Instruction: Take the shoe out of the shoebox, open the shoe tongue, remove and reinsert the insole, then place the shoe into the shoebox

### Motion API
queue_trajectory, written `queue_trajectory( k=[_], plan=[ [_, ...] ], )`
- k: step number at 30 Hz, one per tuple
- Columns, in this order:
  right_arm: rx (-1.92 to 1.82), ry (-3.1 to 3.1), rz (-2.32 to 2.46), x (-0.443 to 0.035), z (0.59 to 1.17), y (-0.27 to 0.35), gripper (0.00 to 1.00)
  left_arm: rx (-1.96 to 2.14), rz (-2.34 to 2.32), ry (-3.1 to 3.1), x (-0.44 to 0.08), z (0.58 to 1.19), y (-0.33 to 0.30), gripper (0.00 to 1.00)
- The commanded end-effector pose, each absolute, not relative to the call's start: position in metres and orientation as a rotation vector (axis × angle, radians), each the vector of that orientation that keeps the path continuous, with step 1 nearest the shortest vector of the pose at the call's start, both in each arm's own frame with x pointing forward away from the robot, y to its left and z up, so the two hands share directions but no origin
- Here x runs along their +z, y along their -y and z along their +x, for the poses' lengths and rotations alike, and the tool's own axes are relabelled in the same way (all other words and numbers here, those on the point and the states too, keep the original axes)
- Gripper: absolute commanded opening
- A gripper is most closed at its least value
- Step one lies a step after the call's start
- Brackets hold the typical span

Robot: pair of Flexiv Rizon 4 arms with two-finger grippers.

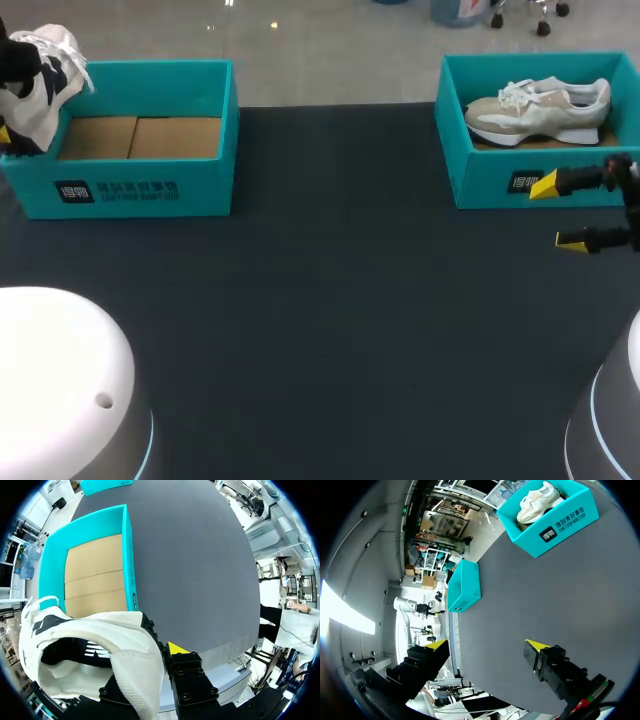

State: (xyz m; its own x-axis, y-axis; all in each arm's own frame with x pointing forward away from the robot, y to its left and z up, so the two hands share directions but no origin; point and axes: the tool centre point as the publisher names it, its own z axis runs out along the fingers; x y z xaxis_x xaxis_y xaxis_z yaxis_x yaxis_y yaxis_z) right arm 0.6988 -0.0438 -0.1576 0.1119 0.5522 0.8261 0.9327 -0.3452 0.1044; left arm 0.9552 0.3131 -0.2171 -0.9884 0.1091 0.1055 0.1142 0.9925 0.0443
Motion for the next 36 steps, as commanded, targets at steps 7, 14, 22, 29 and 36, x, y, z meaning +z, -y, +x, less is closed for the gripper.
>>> queue_trajectory(
  k=[7, 14, 22, 29, 36],
  plan=[
    [-1.131, 1.439, -1.955, -0.158, 0.698, 0.043, 1.00, -0.055, -0.290, 3.012, -0.221, 0.982, -0.316, 0.00],
    [-1.131, 1.439, -1.955, -0.158, 0.698, 0.043, 1.00, -0.149, -0.997, 2.702, -0.208, 0.984, -0.325, 0.00],
    [-1.131, 1.439, -1.955, -0.158, 0.698, 0.043, 1.00, -0.205, -0.993, 2.699, -0.201, 0.988, -0.327, 0.00],
    [-1.131, 1.439, -1.955, -0.158, 0.698, 0.043, 1.00, -0.205, -0.993, 2.699, -0.201, 0.988, -0.327, 0.00],
    [-1.131, 1.439, -1.955, -0.158, 0.698, 0.043, 1.00, -0.248, -1.281, 2.614, -0.194, 0.991, -0.328, 0.00]
  ],
)
